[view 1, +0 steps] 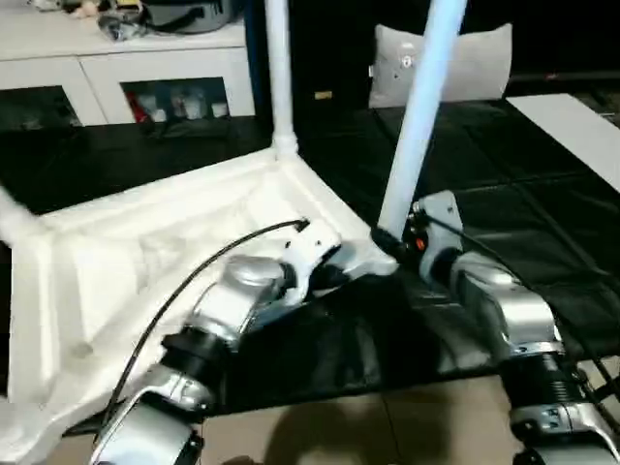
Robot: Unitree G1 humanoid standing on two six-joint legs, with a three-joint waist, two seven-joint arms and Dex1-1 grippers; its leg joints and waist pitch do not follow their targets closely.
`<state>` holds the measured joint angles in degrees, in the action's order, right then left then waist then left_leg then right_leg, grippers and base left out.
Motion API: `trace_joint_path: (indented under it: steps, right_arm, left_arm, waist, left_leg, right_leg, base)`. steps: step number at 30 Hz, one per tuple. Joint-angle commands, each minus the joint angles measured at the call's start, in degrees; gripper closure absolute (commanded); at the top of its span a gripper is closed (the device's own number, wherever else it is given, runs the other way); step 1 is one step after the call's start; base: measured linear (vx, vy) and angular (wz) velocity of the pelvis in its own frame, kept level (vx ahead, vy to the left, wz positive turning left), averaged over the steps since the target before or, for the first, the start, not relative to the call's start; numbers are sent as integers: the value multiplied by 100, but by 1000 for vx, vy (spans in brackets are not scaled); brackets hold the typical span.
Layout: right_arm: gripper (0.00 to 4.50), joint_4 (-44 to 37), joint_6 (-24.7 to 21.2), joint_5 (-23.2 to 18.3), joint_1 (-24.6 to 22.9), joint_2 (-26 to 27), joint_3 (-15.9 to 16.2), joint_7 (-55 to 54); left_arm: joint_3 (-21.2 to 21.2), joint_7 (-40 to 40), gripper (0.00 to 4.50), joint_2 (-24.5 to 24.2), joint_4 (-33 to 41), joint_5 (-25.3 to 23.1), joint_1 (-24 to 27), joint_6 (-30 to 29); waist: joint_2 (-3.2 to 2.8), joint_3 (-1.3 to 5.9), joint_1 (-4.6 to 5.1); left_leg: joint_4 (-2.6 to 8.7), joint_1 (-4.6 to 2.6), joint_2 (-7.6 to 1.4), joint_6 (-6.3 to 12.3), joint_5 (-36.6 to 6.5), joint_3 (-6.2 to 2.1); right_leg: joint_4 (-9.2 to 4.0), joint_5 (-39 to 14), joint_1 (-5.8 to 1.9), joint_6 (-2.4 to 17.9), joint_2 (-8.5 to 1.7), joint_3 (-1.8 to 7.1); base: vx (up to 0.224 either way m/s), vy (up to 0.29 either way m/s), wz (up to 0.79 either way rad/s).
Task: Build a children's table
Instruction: Rotate leg to tighten
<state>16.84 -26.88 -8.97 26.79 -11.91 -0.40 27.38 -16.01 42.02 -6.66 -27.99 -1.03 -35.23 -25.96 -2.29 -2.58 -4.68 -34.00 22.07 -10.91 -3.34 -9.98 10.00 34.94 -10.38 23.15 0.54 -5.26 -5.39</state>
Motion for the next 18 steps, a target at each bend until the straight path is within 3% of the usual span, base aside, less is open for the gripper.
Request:
trace_joint_path:
  steps: [1,4,11,13,16,18]
  right_arm:
    - [167,46,-103,-86,-87,102,131,127]
    - [138,-14,-48,-98,-138,83,81,172]
    - [86,-138,250,-117,-302,-157,133,459]
    - [57,-174,307,-140,-350,-258,131,623]
    - [48,-307,440,-223,-491,-710,176,1328]
    - [21,-345,470,-261,-518,-832,198,1536]
  left_arm:
    - [251,-165,450,19,200,40,-175,166]
    - [184,-73,450,-76,269,10,-114,276]
    - [85,76,450,-279,289,0,-39,443]
    - [34,156,450,-345,285,-29,-25,508]
    - [-134,518,450,-592,271,-82,29,754]
    - [-189,682,450,-662,293,-65,56,823]
  waist:
    - [82,410,-48]
    - [73,403,-62]
    - [79,375,-61]
    - [76,376,-62]
    - [75,379,-85]
    - [80,384,-86]
  left_leg:
    - [347,-35,-171,333,-688,-63]
    - [349,-49,-180,373,-678,-60]
    - [381,-60,-188,247,-1021,-64]
    - [380,-64,-190,251,-1044,-67]
    - [373,-65,-200,294,-1033,-68]
    - [364,-54,-198,338,-957,-64]
  right_leg:
    - [-416,-762,-338,1091,-335,279]
    - [-406,-676,-340,1166,-333,276]
    - [-464,-1218,-342,1008,-349,279]
    - [-468,-1228,-340,991,-347,278]
    - [-465,-1181,-342,978,-354,287]
    - [-438,-998,-347,1060,-345,283]
  base:
    - [0,0,0]
    - [0,0,0]
    - [0,0,0]
    - [0,0,0]
    - [0,0,0]
    - [0,0,0]
